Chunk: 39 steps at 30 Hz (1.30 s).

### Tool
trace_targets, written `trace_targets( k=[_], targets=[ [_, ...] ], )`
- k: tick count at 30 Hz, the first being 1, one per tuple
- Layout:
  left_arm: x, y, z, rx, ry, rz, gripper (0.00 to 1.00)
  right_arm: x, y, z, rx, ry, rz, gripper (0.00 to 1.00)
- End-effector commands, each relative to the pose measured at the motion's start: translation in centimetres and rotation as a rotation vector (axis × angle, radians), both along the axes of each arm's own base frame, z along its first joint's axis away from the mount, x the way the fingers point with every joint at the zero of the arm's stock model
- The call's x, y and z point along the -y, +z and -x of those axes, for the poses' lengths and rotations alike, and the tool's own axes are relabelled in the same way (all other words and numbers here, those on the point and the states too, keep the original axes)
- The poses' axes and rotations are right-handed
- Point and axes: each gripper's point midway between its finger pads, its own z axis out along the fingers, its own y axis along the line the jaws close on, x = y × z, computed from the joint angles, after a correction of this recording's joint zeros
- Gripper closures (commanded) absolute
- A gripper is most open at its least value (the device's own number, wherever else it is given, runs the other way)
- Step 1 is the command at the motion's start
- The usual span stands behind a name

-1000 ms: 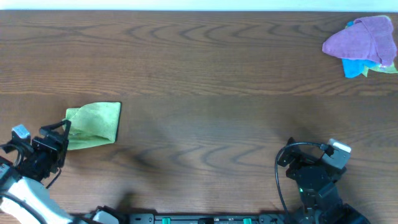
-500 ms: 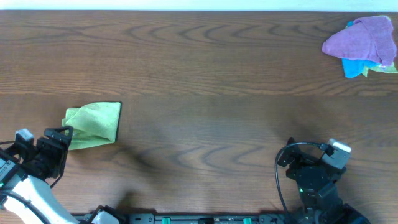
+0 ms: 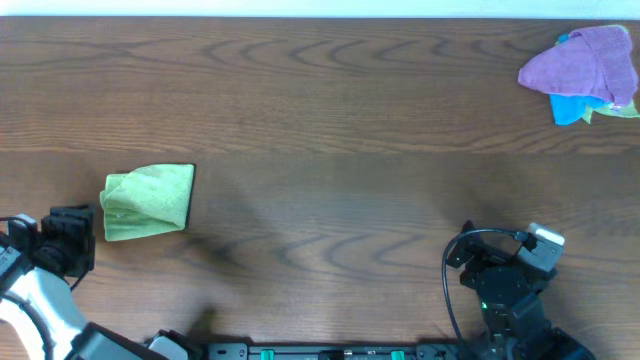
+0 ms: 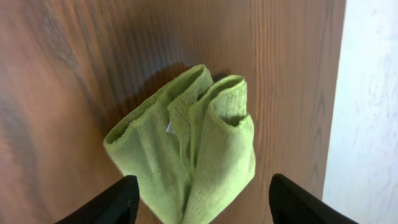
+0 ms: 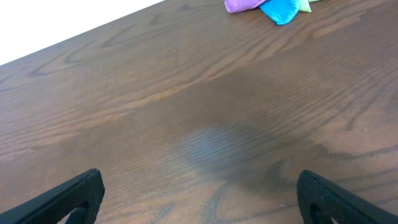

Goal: Fold the cloth

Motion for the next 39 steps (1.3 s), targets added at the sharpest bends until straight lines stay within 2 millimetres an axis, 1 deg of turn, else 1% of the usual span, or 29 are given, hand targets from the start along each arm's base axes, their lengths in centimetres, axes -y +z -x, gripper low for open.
trace_targets(
  k=[1,6,9,13,19,26,27,30,31,34,35,39],
  targets=[
    [0.6,-0.8,-1.0,-0.019,0.007,0.049,0.32,0.5,0.1,0.0,0.011,-0.029,-0.007,0.01],
    [1.8,-1.5,-2.6,-0.018,-0.037,0.065,0.33,0.5,0.1,0.0,0.011,-0.029,-0.007,0.01],
    [1.7,-1.3,-3.4,-0.003,-0.054,0.028,0.33,0.5,0.1,0.0,0.01,-0.029,-0.006,0.01],
    [1.1,-1.6,-3.2,-0.029,-0.035,-0.002,0.33,0.5,0.1,0.0,0.01,-0.029,-0.006,0.01],
    [0.9,-2.1,-3.1,-0.05,-0.027,-0.007,0.33,0.5,0.1,0.0,0.011,-0.029,-0.007,0.01],
    [1.4,-4.1,-3.0,-0.09,-0.037,0.05,0.34,0.5,0.1,0.0,0.01,-0.029,-0.006,0.01],
    [1.6,-4.3,-3.1,-0.091,-0.044,0.058,0.36,0.5,0.1,0.0,0.011,-0.029,-0.007,0.01],
    [1.9,-4.6,-3.4,-0.092,-0.056,0.064,0.48,0.5,0.1,0.0,0.01,-0.029,-0.006,0.01],
    [1.9,-4.6,-3.5,-0.092,-0.058,0.061,0.51,0.5,0.1,0.0,0.01,-0.029,-0.006,0.01],
    [1.7,-4.5,-3.7,-0.085,-0.059,0.044,0.65,0.5,0.1,0.0,0.01,-0.029,-0.006,0.01],
    [1.6,-4.5,-3.8,-0.081,-0.059,0.041,0.73,0.5,0.1,0.0,0.01,-0.029,-0.006,0.01],
    [1.6,-4.4,-3.9,-0.078,-0.061,0.04,0.94,0.5,0.1,0.0,0.01,-0.029,-0.006,0.01]
  ],
)
